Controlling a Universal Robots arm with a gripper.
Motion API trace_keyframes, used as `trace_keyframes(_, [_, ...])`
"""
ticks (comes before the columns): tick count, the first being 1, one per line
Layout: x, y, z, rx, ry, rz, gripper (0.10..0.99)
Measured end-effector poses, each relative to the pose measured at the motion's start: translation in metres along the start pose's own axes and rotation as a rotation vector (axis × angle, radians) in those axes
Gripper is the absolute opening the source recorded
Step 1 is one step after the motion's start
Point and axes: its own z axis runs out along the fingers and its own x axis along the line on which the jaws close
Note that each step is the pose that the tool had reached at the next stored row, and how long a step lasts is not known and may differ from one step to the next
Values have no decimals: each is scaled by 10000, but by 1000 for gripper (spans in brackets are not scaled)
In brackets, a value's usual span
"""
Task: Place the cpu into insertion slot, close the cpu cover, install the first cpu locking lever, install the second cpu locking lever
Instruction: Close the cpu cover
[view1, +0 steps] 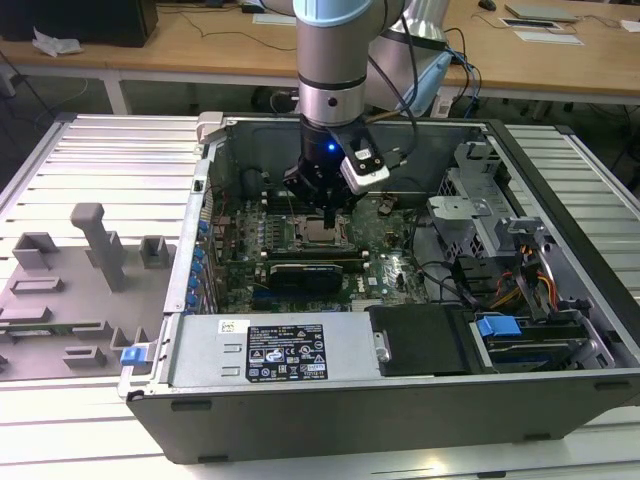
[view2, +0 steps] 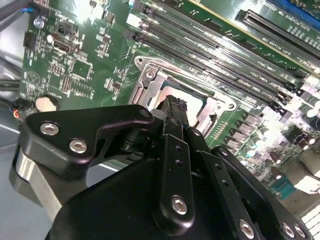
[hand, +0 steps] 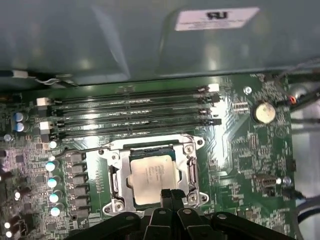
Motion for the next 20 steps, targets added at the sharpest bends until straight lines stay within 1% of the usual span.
trace_keyframes(1, [0,0,0,-2,0,-4,106])
trace_keyframes(2, [-1,-1,1,-3,36,-14,106])
trace_keyframes(4, [0,-2,3,-13,399,-116,106])
trace_keyframes(6, [0,-2,4,-19,401,-140,106])
trace_keyframes(8, [1,-1,8,-78,399,-354,106])
trace_keyframes(9, [1,-1,13,-128,394,-810,106])
trace_keyframes(10, [1,-1,16,-150,392,-1154,106])
trace_keyframes(11, [13,-7,19,-163,386,-1310,106])
trace_keyframes(12, [28,-18,26,-204,370,-1337,106])
trace_keyframes(13, [50,-29,33,-257,354,-1365,106])
trace_keyframes(15, [86,-32,41,-279,342,-1390,106])
trace_keyframes(17, [209,-42,61,-280,334,-1425,106])
trace_keyframes(18, [252,-46,71,-279,331,-1437,106])
trace_keyframes(20, [291,-47,89,-282,325,-1450,106])
